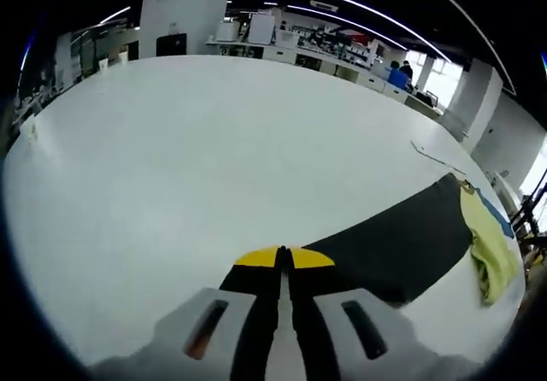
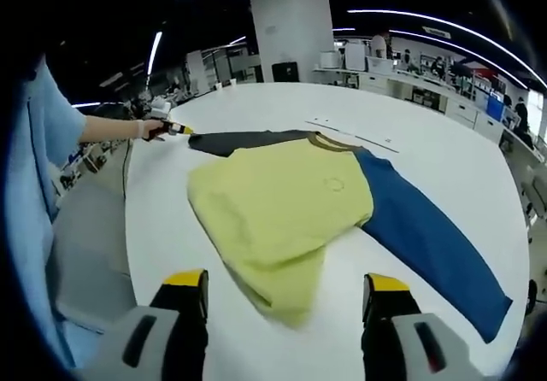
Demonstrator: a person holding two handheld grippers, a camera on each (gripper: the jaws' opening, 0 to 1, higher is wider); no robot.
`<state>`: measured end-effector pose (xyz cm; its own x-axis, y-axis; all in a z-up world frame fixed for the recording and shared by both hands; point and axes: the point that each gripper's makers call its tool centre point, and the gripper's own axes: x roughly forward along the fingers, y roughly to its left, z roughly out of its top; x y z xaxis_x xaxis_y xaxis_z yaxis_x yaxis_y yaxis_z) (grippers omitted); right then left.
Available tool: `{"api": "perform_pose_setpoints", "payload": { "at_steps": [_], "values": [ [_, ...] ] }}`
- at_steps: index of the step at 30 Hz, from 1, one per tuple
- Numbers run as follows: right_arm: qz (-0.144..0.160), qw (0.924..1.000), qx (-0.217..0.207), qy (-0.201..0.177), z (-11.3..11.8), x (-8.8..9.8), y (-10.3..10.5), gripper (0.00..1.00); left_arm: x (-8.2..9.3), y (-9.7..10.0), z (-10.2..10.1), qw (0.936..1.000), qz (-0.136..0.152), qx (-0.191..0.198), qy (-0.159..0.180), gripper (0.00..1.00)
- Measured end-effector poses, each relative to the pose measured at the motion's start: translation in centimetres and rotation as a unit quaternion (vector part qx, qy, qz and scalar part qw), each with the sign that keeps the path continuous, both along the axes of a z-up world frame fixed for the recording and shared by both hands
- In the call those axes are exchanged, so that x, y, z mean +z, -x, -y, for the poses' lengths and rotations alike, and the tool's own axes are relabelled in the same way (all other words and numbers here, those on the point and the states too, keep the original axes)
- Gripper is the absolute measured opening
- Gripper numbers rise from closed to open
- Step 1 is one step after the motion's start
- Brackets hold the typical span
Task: Fold the garment on the visible template until the final outline fits inside the template.
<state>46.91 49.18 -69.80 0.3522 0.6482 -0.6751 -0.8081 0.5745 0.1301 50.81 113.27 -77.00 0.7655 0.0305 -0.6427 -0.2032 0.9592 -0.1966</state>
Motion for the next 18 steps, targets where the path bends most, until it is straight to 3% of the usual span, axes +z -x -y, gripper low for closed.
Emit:
{"api": "perform_pose_setpoints", "payload": {
  "at_steps": [8,12,16,18],
  "values": [
    [0.004,1.0,0.004,0.004,-0.1,0.4,-0.1,0.73,-0.1,0.2,-0.1,0.9998,0.004,0.018,0.01,0.02],
    [0.007,1.0,0.001,0.003,0.1,0.6,-0.1,0.73,0.4,0.5,-0.4,0.9997,0.006,0.022,-0.003,0.26],
    [0.006,1.0,-0.002,0.001,0.3,0.5,0.2,0.73,2.7,0.7,0.4,0.9992,0.037,0.016,-0.007,0.34],
    [0.007,1.0,-0.003,-0.005,0.1,0.6,0.3,0.73,3.7,0.6,1.5,0.9985,0.044,-0.012,-0.029,0.4]
  ]
}}
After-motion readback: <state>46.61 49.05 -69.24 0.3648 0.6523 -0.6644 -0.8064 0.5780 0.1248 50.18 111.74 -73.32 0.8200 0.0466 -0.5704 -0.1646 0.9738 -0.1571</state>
